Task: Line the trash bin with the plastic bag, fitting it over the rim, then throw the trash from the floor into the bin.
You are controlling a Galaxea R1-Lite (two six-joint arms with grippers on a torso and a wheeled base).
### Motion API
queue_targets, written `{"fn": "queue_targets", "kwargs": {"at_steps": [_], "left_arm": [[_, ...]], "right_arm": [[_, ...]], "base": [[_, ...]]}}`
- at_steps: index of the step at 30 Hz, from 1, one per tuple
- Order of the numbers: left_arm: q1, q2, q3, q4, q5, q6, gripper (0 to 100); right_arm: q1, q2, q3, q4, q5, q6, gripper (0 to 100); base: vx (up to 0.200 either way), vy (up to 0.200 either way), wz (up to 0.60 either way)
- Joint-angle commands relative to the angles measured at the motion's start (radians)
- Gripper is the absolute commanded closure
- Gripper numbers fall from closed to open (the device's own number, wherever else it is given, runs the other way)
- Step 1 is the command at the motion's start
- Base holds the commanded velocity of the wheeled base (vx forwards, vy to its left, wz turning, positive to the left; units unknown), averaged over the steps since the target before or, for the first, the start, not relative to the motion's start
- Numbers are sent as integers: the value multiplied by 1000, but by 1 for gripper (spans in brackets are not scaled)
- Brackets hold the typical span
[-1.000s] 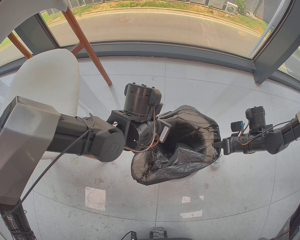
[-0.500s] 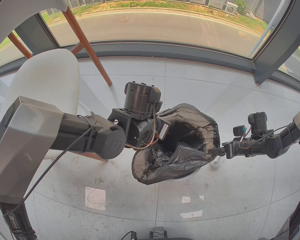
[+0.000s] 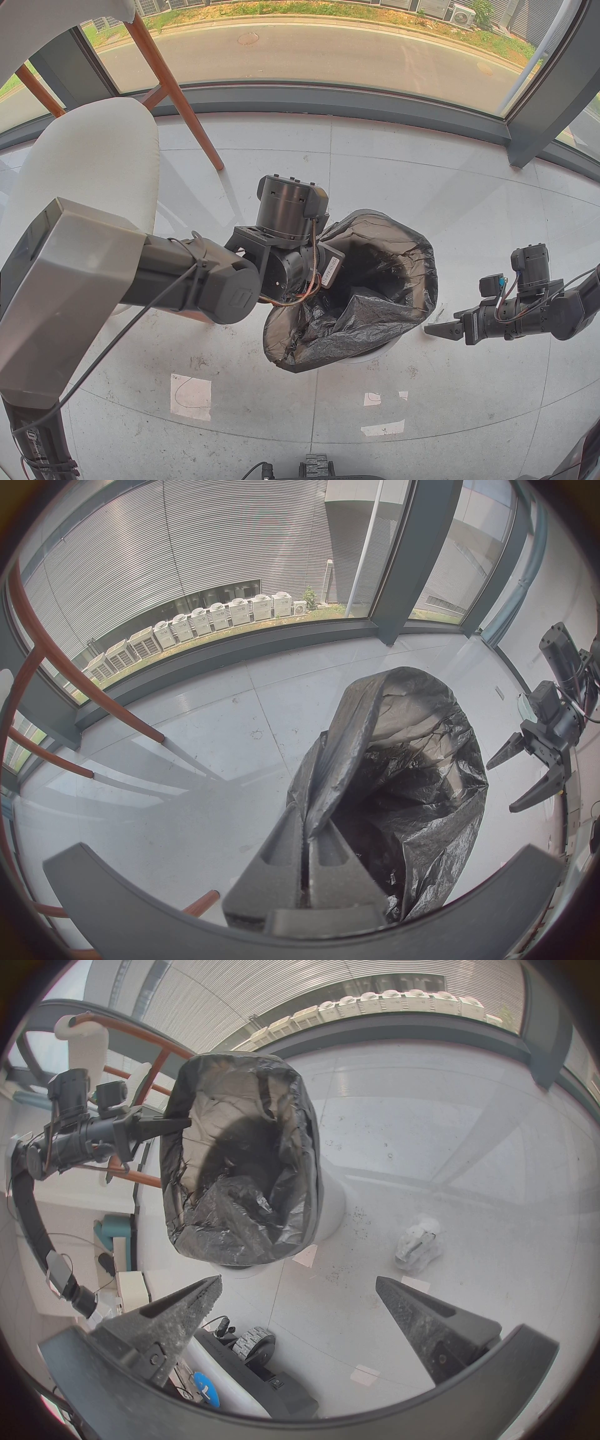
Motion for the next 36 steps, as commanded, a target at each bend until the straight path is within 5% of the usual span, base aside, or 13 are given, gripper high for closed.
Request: {"fn": "queue_targets", "kwargs": {"at_steps": [1, 11, 12, 35, 36], "left_arm": [[-1, 8, 1, -1, 1, -2, 100], [-1, 1, -1, -1, 2, -2, 100], [-1, 1, -1, -1, 2, -2, 100], [7, -5, 5, 1, 4, -8, 100], [7, -5, 7, 1, 4, -8, 100]], "right_arm": [[19, 72, -18, -53, -17, 30, 0], [47, 182, -106, -133, -19, 35, 0], [47, 182, -106, -133, -19, 35, 100], [24, 108, 22, -133, 3, 26, 100], [24, 113, 19, -133, 1, 24, 0]], "base": [[0, 0, 0], [0, 0, 0], [0, 0, 0], [0, 0, 0], [0, 0, 0]]}}
